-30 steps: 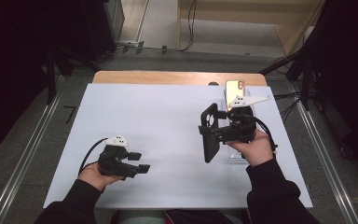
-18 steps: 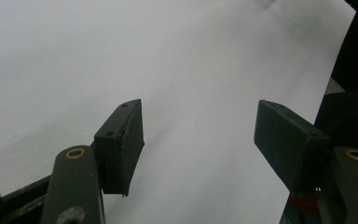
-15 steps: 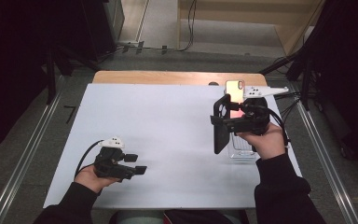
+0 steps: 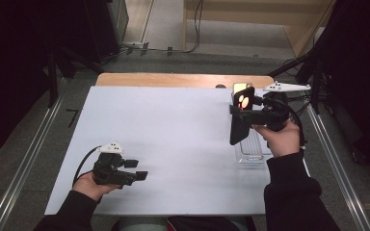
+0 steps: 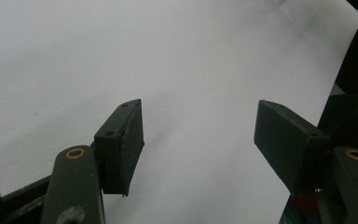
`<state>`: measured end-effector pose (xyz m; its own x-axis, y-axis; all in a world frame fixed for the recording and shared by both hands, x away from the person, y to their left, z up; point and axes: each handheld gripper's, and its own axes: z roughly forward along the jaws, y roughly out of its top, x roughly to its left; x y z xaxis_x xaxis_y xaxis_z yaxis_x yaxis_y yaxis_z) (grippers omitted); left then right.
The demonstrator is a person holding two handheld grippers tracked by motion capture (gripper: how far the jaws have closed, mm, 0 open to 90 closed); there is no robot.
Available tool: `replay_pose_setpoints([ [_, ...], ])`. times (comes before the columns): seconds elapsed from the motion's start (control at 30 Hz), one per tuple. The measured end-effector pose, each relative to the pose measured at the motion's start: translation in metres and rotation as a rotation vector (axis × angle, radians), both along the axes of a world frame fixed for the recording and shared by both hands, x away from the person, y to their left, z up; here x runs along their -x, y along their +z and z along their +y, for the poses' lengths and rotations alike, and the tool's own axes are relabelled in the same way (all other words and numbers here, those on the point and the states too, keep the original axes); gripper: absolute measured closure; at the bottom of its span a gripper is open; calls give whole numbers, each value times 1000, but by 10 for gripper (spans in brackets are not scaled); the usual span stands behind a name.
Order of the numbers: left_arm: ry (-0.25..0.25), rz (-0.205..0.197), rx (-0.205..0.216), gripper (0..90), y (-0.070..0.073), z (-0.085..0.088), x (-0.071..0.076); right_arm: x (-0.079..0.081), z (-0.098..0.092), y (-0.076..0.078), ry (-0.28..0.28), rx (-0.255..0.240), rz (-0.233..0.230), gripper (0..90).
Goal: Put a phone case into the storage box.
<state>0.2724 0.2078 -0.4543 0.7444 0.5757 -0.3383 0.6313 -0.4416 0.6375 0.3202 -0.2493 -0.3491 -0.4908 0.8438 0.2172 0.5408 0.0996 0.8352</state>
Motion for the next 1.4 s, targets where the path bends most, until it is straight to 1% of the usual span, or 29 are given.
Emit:
replay_pose_setpoints([
  [0.1, 5, 0, 1, 333, 0, 1, 0, -3, -6, -1, -48, 10, -3, 117],
  [0.27, 6, -2, 2, 333, 1, 2, 0, -7, -15, -3, -114, 28, -13, 117],
  [0.33, 11, -3, 9, 333, 1, 3, 0, -9, -18, -5, -145, 39, -23, 116],
  [0.4, 12, -4, 9, 333, 1, 3, 0, -11, -20, -8, -182, 39, -39, 116],
  [0.47, 11, -3, 10, 333, 1, 3, 0, -15, -21, -11, -204, 54, -28, 117],
  [0.53, 14, -7, 7, 333, 2, 3, 0, -18, -22, -15, -234, 92, -29, 117],
  [0.57, 18, -8, 12, 333, 3, 4, 0, -18, -23, -17, -246, 100, -33, 117],
  [0.6, 23, -10, 15, 333, 3, 5, 0, -19, -24, -18, -259, 105, -35, 117],
  [0.67, 27, -10, 22, 334, 3, 6, 0, -22, -28, -22, -280, 94, -31, 117],
  [0.83, 26, -3, 22, 333, 2, 6, -1, -35, -30, -32, -301, 98, -7, 117],
  [0.9, 30, -3, 22, 333, 2, 7, -1, -39, -28, -35, -307, 109, -8, 117],
  [1.0, 31, 0, 18, 334, 0, 7, -1, -48, -26, -39, -316, 104, -8, 117],
  [1.1, 35, 4, 21, 333, 0, 7, -2, -57, -22, -45, -335, 124, -3, 117],
  [1.2, 37, 0, 19, 333, 0, 7, -1, -68, -25, -54, -355, 101, 24, 117],
  [1.27, 34, -1, 18, 333, 0, 7, -1, -74, -27, -60, -366, 94, 32, 117],
  [1.4, 30, 4, 15, 333, -1, 6, -3, -84, -26, -68, -384, 135, 36, 117],
])
